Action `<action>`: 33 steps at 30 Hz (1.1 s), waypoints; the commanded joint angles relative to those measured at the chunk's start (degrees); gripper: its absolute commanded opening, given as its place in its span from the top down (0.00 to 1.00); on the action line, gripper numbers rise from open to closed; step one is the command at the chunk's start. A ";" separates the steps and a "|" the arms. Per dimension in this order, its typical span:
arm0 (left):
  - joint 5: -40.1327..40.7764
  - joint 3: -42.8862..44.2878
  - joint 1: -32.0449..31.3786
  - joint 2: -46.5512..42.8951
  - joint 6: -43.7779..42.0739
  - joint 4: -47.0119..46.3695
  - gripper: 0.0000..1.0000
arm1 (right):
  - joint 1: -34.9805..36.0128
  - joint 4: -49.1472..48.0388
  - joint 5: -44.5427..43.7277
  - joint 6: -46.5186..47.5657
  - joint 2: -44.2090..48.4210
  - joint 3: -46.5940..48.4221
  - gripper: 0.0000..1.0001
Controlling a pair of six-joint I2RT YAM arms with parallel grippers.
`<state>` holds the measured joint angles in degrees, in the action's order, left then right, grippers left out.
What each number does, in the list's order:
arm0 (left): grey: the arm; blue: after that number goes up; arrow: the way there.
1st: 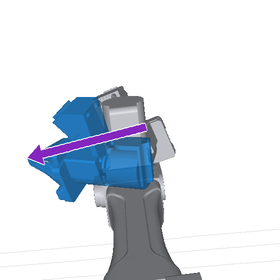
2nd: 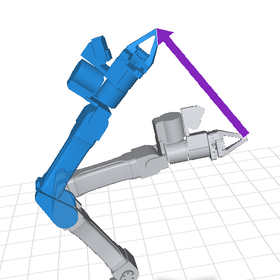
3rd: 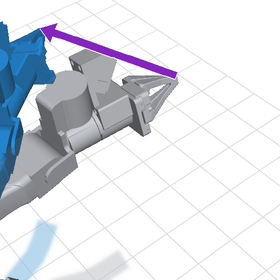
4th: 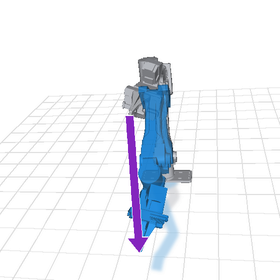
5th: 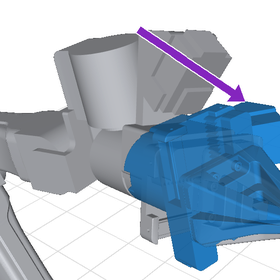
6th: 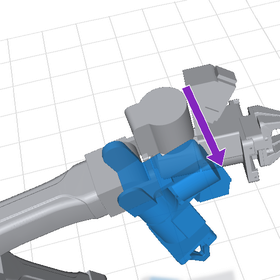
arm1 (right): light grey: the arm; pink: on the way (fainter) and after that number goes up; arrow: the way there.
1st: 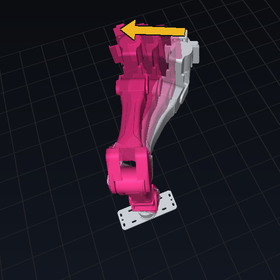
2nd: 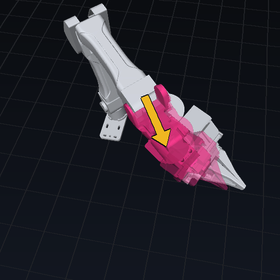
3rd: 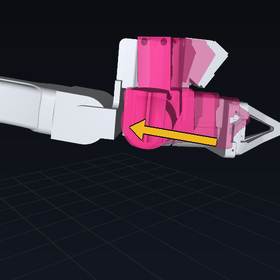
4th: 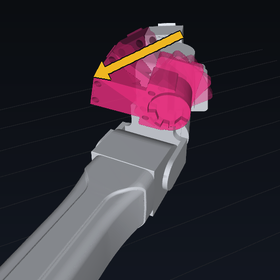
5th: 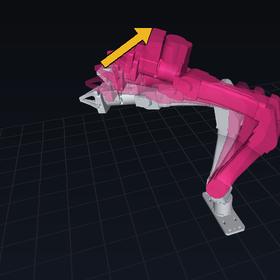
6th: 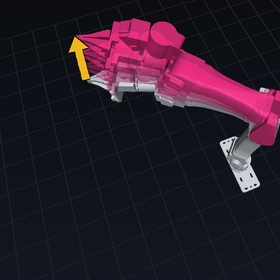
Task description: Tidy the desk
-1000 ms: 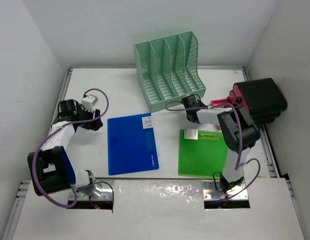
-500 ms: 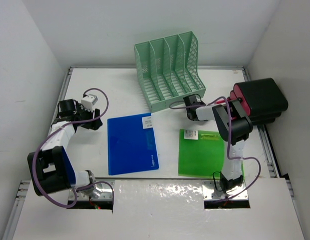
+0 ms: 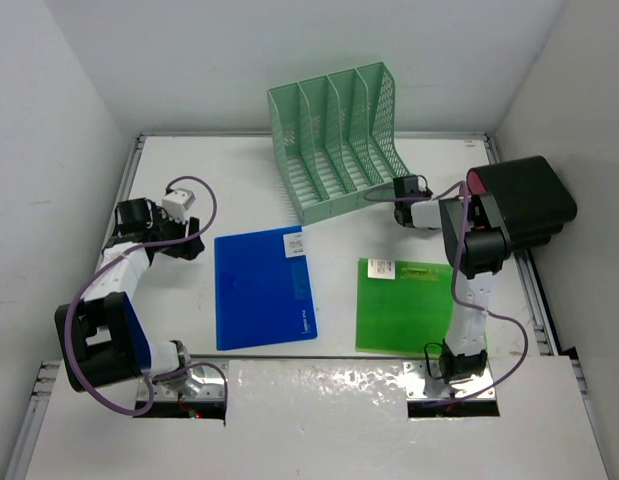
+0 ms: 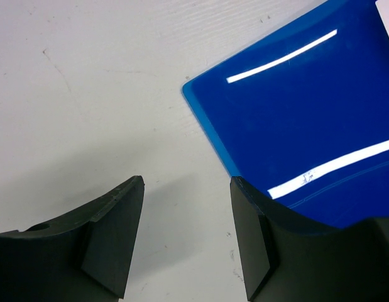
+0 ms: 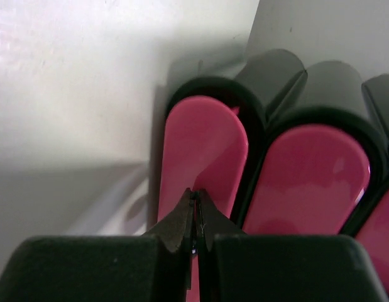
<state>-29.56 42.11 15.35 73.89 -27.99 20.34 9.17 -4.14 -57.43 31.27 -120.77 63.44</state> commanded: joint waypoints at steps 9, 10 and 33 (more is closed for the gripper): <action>-0.06 1.05 -0.24 0.64 0.21 -2.32 0.45 | -2.05 -1.13 -4.79 3.80 -3.86 7.05 1.00; -0.06 1.22 -0.24 0.73 0.30 -2.32 0.44 | -2.05 -1.04 -4.62 3.80 -3.08 7.05 1.00; 4.86 4.73 -5.15 1.43 -0.67 2.42 0.22 | 1.19 -5.27 1.00 -4.81 18.36 -0.78 0.65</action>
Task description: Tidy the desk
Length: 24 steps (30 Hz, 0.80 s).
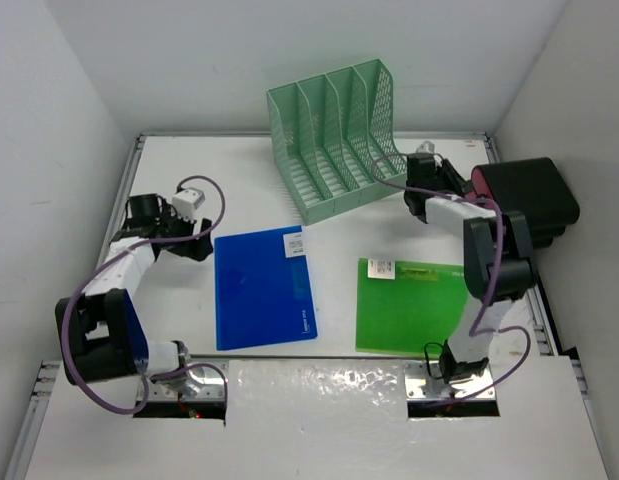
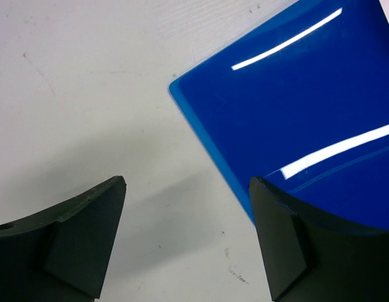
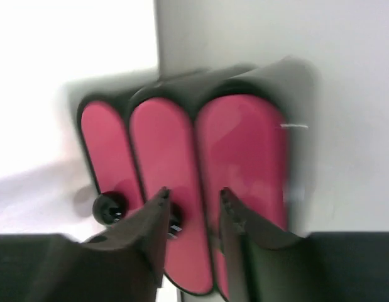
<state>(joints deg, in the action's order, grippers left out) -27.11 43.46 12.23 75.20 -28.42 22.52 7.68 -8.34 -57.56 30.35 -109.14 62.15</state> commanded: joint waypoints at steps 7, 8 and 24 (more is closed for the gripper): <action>8.82 6.19 -9.85 0.56 0.12 2.79 0.20 | 14.46 14.28 12.08 -16.07 17.54 3.94 0.36; 8.83 6.98 -10.64 0.56 0.30 3.75 0.20 | 15.42 19.71 23.43 -24.11 19.39 3.51 0.33; 13.57 2.95 -10.91 -6.99 -0.67 9.03 0.19 | 62.32 0.96 36.77 -31.07 48.33 -41.76 0.38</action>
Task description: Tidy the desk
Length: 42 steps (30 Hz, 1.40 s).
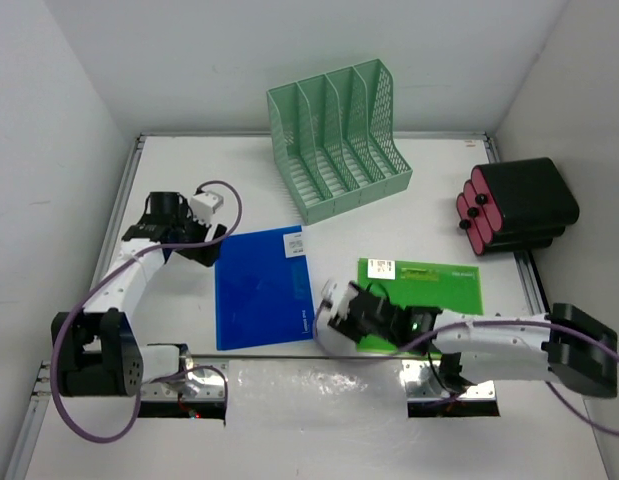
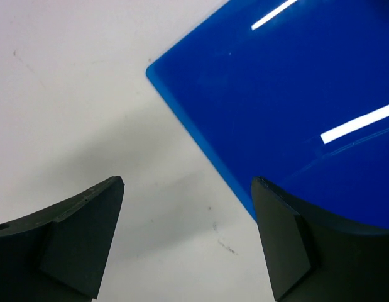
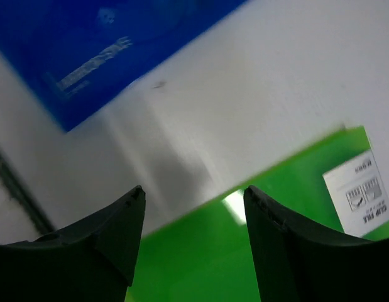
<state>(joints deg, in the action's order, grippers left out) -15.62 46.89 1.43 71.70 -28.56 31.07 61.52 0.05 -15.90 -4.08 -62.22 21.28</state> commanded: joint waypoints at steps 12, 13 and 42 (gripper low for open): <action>3.22 -2.33 -0.11 -15.09 -1.76 3.56 0.17 | 34.37 -22.28 -34.62 29.73 -29.88 7.19 0.47; 3.14 -2.77 -0.11 -15.54 -1.94 3.21 0.17 | 34.37 -23.34 -35.59 30.61 -32.07 8.24 0.48; -1.08 -2.77 -0.11 -11.41 -1.06 1.98 0.16 | 35.25 -2.43 -14.50 24.72 -27.69 17.65 0.53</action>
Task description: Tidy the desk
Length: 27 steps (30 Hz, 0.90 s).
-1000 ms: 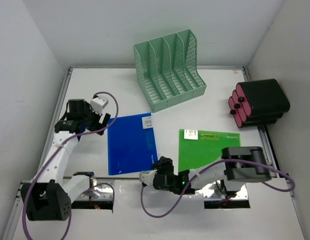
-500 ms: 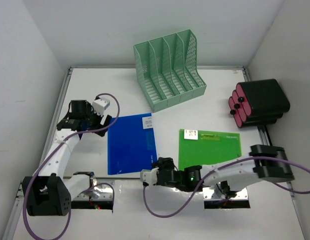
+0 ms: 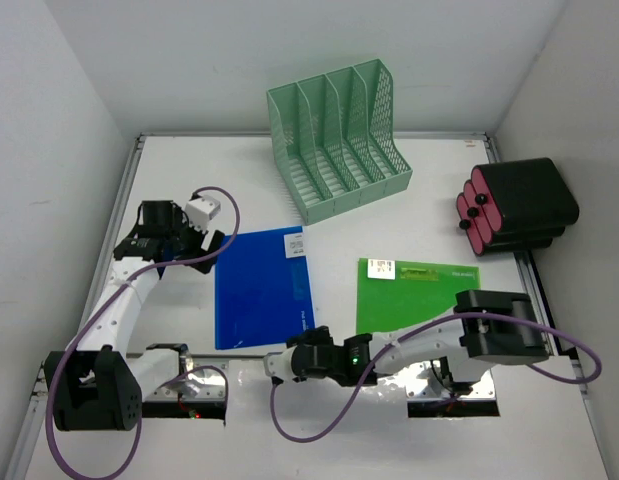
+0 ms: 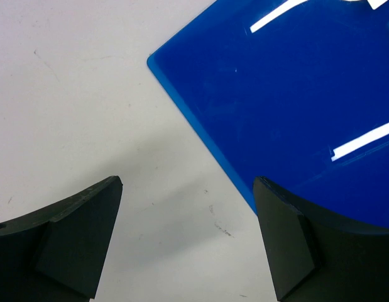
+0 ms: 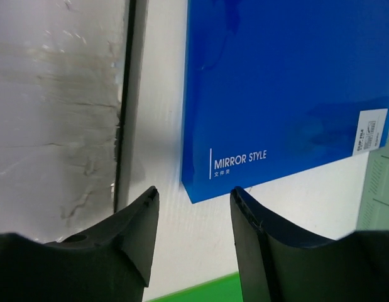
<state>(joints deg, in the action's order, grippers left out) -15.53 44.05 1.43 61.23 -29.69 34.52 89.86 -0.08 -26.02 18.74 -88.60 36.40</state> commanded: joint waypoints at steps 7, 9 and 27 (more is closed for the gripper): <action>-0.82 -0.37 -0.11 -1.29 -0.19 -1.56 0.16 | 6.82 -3.96 -11.49 3.23 -8.60 4.38 0.61; -1.26 -0.46 -0.11 -1.55 -0.01 -1.74 0.16 | 6.90 -5.97 -13.17 3.93 -9.49 3.94 0.63; -1.61 -0.81 -0.11 -1.12 0.34 -3.23 0.16 | 6.99 -44.36 -35.22 30.80 -26.33 -1.33 0.85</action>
<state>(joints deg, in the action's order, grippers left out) -15.92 43.46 1.43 60.75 -29.69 33.98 89.86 -28.08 -54.28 39.11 -110.54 35.46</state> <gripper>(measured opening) 0.836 0.162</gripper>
